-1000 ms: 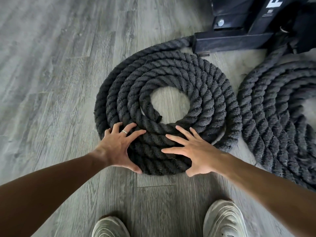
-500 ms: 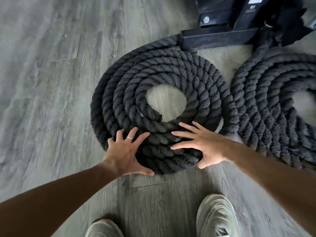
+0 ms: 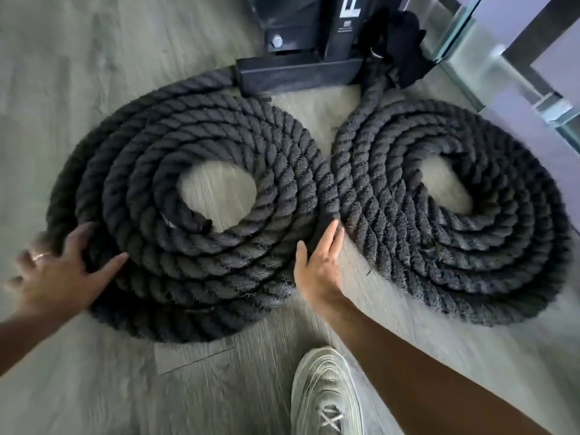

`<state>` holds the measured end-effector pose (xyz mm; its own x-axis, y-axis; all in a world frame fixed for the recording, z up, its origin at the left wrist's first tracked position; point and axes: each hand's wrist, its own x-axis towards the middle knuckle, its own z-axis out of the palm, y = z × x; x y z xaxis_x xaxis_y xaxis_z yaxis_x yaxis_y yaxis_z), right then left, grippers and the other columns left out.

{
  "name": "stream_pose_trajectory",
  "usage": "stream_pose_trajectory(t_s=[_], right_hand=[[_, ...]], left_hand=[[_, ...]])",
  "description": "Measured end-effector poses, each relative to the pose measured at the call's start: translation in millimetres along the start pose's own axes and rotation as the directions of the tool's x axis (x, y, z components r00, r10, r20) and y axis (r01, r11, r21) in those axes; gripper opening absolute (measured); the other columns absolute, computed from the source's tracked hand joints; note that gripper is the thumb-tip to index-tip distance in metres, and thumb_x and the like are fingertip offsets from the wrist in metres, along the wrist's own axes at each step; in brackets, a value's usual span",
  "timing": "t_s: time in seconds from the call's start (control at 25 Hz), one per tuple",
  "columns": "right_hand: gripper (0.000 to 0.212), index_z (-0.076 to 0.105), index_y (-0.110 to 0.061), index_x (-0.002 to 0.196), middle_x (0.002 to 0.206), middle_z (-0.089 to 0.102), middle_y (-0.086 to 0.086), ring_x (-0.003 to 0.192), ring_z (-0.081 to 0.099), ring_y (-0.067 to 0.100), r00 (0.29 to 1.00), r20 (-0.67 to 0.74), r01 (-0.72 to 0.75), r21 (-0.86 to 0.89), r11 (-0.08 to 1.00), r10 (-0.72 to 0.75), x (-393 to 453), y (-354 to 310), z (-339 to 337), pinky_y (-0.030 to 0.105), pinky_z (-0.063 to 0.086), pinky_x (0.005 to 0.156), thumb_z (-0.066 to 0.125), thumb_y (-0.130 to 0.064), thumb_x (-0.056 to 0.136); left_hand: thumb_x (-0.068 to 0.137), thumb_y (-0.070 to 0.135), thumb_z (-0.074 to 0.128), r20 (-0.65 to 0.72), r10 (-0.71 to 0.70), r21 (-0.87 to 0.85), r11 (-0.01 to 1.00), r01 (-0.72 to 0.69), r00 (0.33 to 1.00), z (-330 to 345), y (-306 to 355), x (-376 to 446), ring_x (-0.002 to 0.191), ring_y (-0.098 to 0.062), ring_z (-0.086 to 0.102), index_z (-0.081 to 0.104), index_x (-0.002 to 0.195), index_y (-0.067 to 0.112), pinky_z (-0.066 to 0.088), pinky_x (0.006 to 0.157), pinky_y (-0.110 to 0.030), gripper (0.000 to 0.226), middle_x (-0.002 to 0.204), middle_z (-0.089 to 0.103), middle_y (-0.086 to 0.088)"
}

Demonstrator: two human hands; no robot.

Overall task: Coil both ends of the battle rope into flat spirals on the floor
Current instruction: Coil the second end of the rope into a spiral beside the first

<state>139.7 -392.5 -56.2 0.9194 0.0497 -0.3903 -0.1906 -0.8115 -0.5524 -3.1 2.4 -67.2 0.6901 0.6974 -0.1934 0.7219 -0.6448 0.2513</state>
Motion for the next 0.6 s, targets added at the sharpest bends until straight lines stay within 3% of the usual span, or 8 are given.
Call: stream_pose_trajectory(t_s=[0.08, 0.16, 0.28, 0.4, 0.48, 0.6], right_hand=[[0.083, -0.040, -0.021, 0.145, 0.163, -0.030, 0.012, 0.155, -0.011, 0.028, 1.000, 0.006, 0.017, -0.111, 0.994, -0.017, 4.8, 0.6, 8.2, 0.048, -0.009, 0.124, 0.014, -0.065, 0.100], [0.088, -0.042, -0.021, 0.142, 0.163, -0.031, 0.011, 0.152, -0.023, 0.024, 1.000, 0.020, 0.009, -0.184, 0.983, -0.006, 14.9, -3.4, 3.3, 0.046, -0.023, 0.116, 0.010, -0.074, 0.095], [0.088, -0.043, -0.024, 0.140, 0.165, -0.028, 0.009, 0.153, -0.020, 0.022, 0.996, 0.082, -0.008, -0.244, 0.970, 0.029, 33.4, -10.1, -9.8, 0.048, -0.020, 0.118, 0.017, -0.072, 0.097], [0.089, -0.038, -0.027, 0.148, 0.167, -0.023, 0.006, 0.155, -0.014, 0.021, 0.996, 0.083, 0.000, -0.220, 0.975, 0.019, 37.2, -13.7, -14.4, 0.050, -0.015, 0.122, 0.025, -0.067, 0.098], [0.088, -0.032, -0.028, 0.153, 0.169, -0.017, 0.005, 0.156, -0.008, 0.020, 0.998, 0.061, 0.014, -0.202, 0.979, -0.002, 37.8, -9.1, -19.2, 0.047, -0.010, 0.124, 0.028, -0.064, 0.099], [0.082, -0.023, -0.028, 0.157, 0.170, -0.007, 0.004, 0.156, 0.001, 0.020, 0.999, 0.030, 0.039, -0.196, 0.980, -0.034, 38.5, 0.2, -30.2, 0.043, -0.003, 0.125, 0.028, -0.059, 0.101]], left_hand=[[0.053, 0.097, 0.057, 0.166, -0.101, -0.147, 0.981, 0.126, 0.981, 6.8, -28.4, 22.7, 0.134, -0.053, 0.036, 0.027, 0.150, 0.033, 0.033, 0.106, -0.071, 0.120, 0.150, 0.036, -0.026], [0.052, 0.093, 0.066, 0.214, -0.127, -0.219, 0.960, 0.174, 0.969, 20.5, -40.9, 29.4, 0.133, -0.051, 0.039, 0.024, 0.151, 0.036, 0.034, 0.107, -0.068, 0.122, 0.150, 0.038, -0.025], [0.034, 0.086, 0.082, 0.200, -0.254, -0.405, 0.858, 0.316, 0.946, 27.4, -30.9, 33.6, 0.122, -0.041, 0.055, 0.025, 0.143, 0.049, 0.047, 0.099, -0.061, 0.128, 0.147, 0.047, -0.014], [0.022, 0.080, 0.088, 0.217, -0.323, -0.439, 0.811, 0.388, 0.921, 28.1, -29.4, 45.8, 0.087, -0.030, 0.068, 0.029, 0.135, 0.050, 0.060, 0.067, -0.052, 0.131, 0.136, 0.055, -0.005], [0.020, 0.076, 0.091, 0.239, -0.323, -0.444, 0.803, 0.399, 0.916, 37.0, -38.5, 52.2, 0.085, -0.027, 0.069, 0.033, 0.133, 0.052, 0.060, 0.054, -0.048, 0.129, 0.133, 0.056, 0.000], [0.024, 0.073, 0.093, 0.278, -0.292, -0.438, 0.810, 0.391, 0.915, 58.4, -53.4, 56.8, 0.092, -0.025, 0.069, 0.040, 0.131, 0.051, 0.060, 0.056, -0.049, 0.121, 0.135, 0.057, 0.003]])
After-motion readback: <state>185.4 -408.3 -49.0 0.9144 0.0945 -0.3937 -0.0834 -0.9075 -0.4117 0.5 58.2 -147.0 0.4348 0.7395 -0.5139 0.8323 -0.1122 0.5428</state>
